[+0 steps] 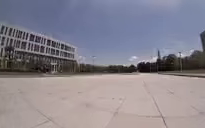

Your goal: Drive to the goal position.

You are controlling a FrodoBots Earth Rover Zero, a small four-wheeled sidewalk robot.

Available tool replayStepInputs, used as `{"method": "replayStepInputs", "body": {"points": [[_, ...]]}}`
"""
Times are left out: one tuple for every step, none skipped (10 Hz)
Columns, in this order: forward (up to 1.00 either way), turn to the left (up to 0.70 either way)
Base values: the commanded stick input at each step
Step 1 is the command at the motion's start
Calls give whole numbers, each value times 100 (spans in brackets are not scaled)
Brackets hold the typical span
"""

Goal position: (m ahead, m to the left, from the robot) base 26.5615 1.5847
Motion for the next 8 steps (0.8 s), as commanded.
{"method": "replayStepInputs", "body": {"points": [[50,0],[50,0],[50,0],[50,0],[50,0],[50,0],[50,0],[50,0]]}}
